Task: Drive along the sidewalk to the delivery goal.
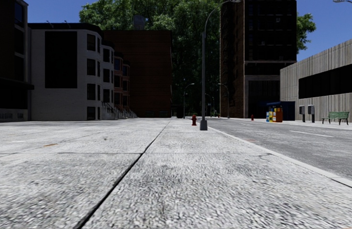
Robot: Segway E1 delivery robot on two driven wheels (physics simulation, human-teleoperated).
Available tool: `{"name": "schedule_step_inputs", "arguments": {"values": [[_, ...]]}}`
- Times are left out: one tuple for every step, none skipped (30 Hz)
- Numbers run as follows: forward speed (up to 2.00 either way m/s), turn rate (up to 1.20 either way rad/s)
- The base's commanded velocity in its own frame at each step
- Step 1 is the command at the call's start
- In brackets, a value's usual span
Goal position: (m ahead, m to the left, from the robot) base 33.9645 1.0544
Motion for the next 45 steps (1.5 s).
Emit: {"name": "schedule_step_inputs", "arguments": {"values": [[2.00, 0.00], [2.00, 0.00], [2.00, 0.00], [2.00, 0.00], [2.00, 0.00], [2.00, 0.00], [2.00, 0.00], [2.00, 0.00], [2.00, 0.00], [2.00, 0.00], [2.00, 0.00], [2.00, 0.00], [2.00, 0.00], [2.00, 0.00], [2.00, 0.00], [2.00, 0.00], [2.00, 0.00], [2.00, 0.00], [2.00, 0.00], [2.00, 0.00], [2.00, 0.00], [2.00, 0.00], [2.00, 0.00], [2.00, 0.00], [2.00, 0.00], [2.00, 0.00], [2.00, 0.00], [2.00, 0.00], [2.00, 0.00], [2.00, 0.00], [2.00, 0.00], [2.00, 0.00], [2.00, 0.00], [2.00, 0.00], [2.00, 0.00], [2.00, 0.00], [2.00, 0.00], [2.00, 0.00], [2.00, 0.00], [2.00, 0.00], [2.00, 0.00], [2.00, 0.00], [2.00, 0.00], [2.00, 0.00], [2.00, 0.00]]}}
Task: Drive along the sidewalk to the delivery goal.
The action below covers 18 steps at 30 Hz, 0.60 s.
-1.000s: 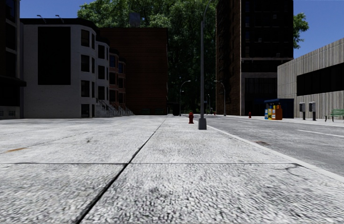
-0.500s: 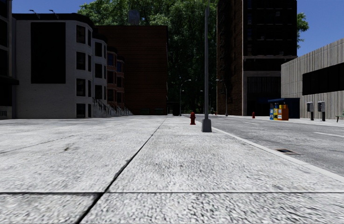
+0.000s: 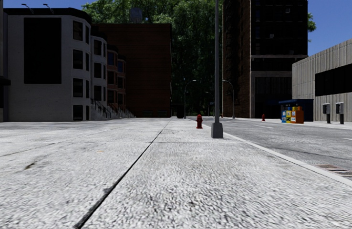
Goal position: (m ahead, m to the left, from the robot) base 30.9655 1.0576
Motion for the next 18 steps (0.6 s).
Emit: {"name": "schedule_step_inputs", "arguments": {"values": [[2.00, 0.00], [2.00, 0.00], [2.00, 0.00], [2.00, 0.00], [2.00, 0.00], [2.00, 0.00], [2.00, 0.00], [2.00, 0.00], [2.00, 0.00], [2.00, 0.00], [2.00, 0.00], [2.00, 0.00], [2.00, 0.00], [2.00, 0.00], [2.00, 0.00], [2.00, 0.00], [2.00, 0.00], [2.00, 0.00]]}}
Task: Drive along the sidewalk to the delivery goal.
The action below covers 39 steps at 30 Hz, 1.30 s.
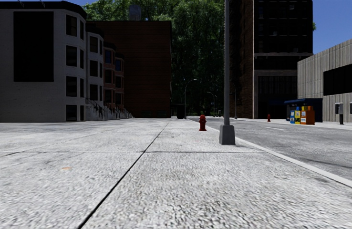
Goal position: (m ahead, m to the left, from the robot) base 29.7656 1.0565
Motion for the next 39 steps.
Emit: {"name": "schedule_step_inputs", "arguments": {"values": [[2.00, 0.00], [2.00, 0.00], [2.00, 0.00], [2.00, 0.00], [2.00, 0.00], [2.00, 0.00], [2.00, 0.00], [2.00, 0.00], [2.00, 0.00], [2.00, 0.00], [2.00, 0.00], [2.00, 0.00], [2.00, 0.00], [2.00, 0.00], [2.00, 0.00], [2.00, 0.00], [2.00, 0.00], [2.00, 0.00], [2.00, 0.00], [2.00, 0.00], [2.00, 0.00], [2.00, 0.00], [2.00, 0.00], [2.00, 0.00], [2.00, 0.00], [2.00, 0.00], [2.00, 0.00], [2.00, 0.00], [2.00, 0.00], [2.00, 0.00], [2.00, 0.00], [2.00, 0.00], [2.00, 0.00], [2.00, 0.00], [2.00, 0.00], [2.00, 0.00], [2.00, 0.00], [2.00, 0.00], [2.00, 0.00]]}}
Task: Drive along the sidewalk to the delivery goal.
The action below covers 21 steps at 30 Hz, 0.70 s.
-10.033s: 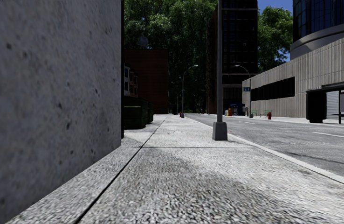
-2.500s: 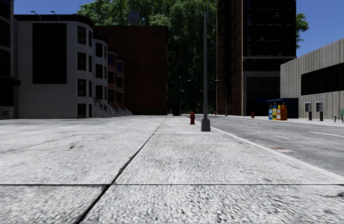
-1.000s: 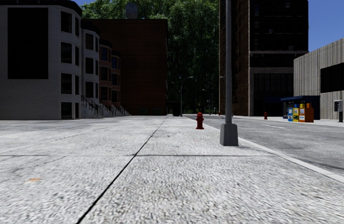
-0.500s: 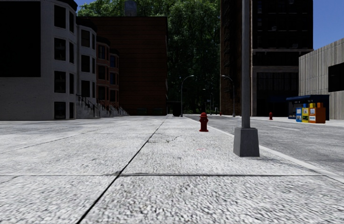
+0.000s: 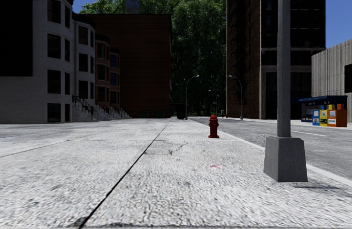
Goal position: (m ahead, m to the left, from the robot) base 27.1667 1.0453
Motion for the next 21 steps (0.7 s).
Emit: {"name": "schedule_step_inputs", "arguments": {"values": [[2.00, 0.00], [2.00, 0.00], [2.00, 0.00], [2.00, 0.00], [2.00, 0.00], [2.00, 0.00], [2.00, 0.00], [2.00, 0.00], [2.00, 0.00], [2.00, 0.00], [2.00, 0.00], [2.00, 0.00], [2.00, 0.00], [2.00, 0.00], [2.00, 0.00], [2.00, 0.00], [2.00, 0.00], [2.00, 0.00], [2.00, 0.00], [2.00, 0.00], [2.00, 0.00]]}}
